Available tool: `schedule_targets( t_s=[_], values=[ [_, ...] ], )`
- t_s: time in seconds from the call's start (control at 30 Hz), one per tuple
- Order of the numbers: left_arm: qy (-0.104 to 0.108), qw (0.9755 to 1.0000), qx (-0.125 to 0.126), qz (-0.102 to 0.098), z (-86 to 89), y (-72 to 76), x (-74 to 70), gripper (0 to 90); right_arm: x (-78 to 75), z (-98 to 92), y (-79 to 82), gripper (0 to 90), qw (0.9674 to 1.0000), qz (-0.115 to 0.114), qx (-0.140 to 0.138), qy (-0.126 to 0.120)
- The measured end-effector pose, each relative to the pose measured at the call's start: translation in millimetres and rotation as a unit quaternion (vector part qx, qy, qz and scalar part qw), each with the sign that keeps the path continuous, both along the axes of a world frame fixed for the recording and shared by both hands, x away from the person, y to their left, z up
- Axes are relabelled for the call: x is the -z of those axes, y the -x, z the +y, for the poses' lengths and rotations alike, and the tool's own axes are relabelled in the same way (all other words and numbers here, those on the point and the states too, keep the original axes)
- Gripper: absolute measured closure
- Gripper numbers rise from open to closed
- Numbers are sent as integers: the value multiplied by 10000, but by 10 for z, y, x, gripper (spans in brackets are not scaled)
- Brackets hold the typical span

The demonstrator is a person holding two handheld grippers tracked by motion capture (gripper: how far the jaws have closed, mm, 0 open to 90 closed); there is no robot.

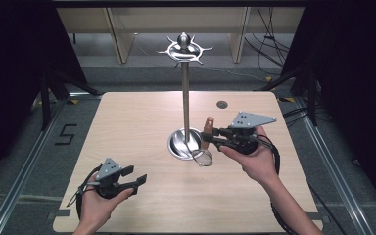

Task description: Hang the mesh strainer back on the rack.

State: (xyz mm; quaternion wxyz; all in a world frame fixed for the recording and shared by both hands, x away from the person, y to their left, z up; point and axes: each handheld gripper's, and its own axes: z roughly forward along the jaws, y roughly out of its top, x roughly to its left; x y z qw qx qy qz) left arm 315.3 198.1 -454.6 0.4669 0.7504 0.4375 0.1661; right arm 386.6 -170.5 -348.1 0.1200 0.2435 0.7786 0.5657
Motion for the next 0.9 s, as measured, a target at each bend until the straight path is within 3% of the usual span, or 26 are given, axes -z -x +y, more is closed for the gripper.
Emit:
schedule_targets(
  t_s=[0.03, 0.13, 0.2, 0.27, 0.37, 0.5, 0.53, 0.57, 0.67, 0.7, 0.73, 0.8, 0.87, 0.9],
  values=[
    [8, 10000, -38, 44, -13, 4, 10, 376, 0, -7, 3, 738, 10000, 82, 25, 18],
    [-10, 9999, 16, 112, -17, -5, 43, 375, 0, -28, -22, 738, 10000, 28, 10, 39],
    [-24, 10000, -2, 90, -12, -16, 55, 375, -9, -25, -7, 738, 9999, 101, 51, -28],
    [1, 9999, -56, 87, -4, -29, 61, 376, -14, -28, -24, 738, 10000, -31, -4, -41],
    [-60, 9999, -59, 81, 19, -37, 65, 375, -19, -14, 1, 738, 10000, 78, -3, -51],
    [-61, 9998, -141, 90, 35, -38, 72, 374, -29, -3, -6, 738, 9999, -100, 12, -12],
    [-80, 9999, -127, 59, 42, -39, 68, 374, -30, 8, -1, 738, 10000, -43, 5, -50],
    [-81, 9999, -129, 50, 45, -38, 65, 373, -34, 8, -19, 738, 9999, -154, -28, -9],
    [-52, 9999, -128, 15, 44, -33, 66, 372, -35, 37, -13, 738, 9999, -64, -78, -5],
    [-75, 9999, -97, -1, 46, -34, 65, 373, -37, 44, 5, 738, 10000, 59, -32, -24],
    [-78, 9999, -108, 0, 43, -29, 63, 372, -36, 48, -19, 738, 9999, -90, -67, -1],
    [-85, 9999, -117, -8, 37, -26, 62, 372, -45, 71, 6, 738, 10000, 53, -36, -6],
    [-87, 9999, -119, -5, 37, -26, 64, 371, -51, 84, -21, 738, 9998, -202, -28, 6],
    [-96, 9999, -120, -8, 38, -26, 64, 371, -59, 95, -12, 738, 9999, -107, -69, -19]
  ],
)
